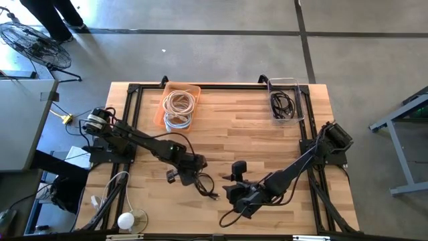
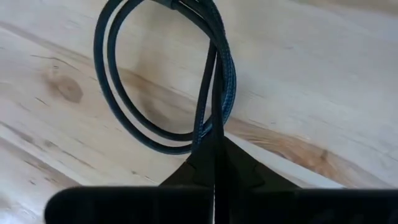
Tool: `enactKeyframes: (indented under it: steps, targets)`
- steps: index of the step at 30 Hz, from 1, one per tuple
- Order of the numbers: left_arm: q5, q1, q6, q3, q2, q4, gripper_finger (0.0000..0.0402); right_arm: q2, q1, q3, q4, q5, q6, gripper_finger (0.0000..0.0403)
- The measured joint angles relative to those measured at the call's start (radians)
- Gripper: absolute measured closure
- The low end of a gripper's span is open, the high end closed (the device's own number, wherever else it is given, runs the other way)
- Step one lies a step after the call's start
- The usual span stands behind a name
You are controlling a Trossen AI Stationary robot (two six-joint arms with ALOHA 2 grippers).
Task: Pick & Place USB Port
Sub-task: Put the black charger cable into the transparent bin
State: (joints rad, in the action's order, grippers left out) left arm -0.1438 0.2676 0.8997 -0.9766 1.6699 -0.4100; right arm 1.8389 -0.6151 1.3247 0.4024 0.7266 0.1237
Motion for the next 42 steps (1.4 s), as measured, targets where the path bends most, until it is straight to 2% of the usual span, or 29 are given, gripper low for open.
enactKeyframes:
  steps: [5, 9, 13, 29, 36, 42]
  targets:
    - [0.002, 0.001, -0.017, -0.036, 0.000, -0.001, 0.0397, 0.000, -0.021, 0.000, -0.070, 0.012, -0.126, 0.0233]
    - [0.004, 0.001, -0.018, -0.078, 0.000, -0.002, 0.0396, 0.000, -0.055, 0.000, -0.130, 0.064, -0.231, 0.0233]
    - [0.052, 0.001, -0.018, -0.124, 0.000, -0.017, 0.0398, 0.000, -0.087, 0.000, -0.140, 0.085, -0.286, 0.0233]
    - [0.160, 0.001, -0.015, -0.377, 0.000, -0.216, 0.0399, 0.000, -0.114, 0.000, -0.121, 0.057, -0.279, 0.0233]
    - [0.162, 0.001, -0.015, -0.412, 0.000, -0.240, 0.0400, 0.000, -0.109, 0.000, -0.010, 0.140, -0.207, 0.0233]
    - [0.162, 0.001, -0.015, -0.412, 0.000, -0.240, 0.0400, 0.000, -0.081, 0.000, 0.003, 0.121, -0.202, 0.0233]
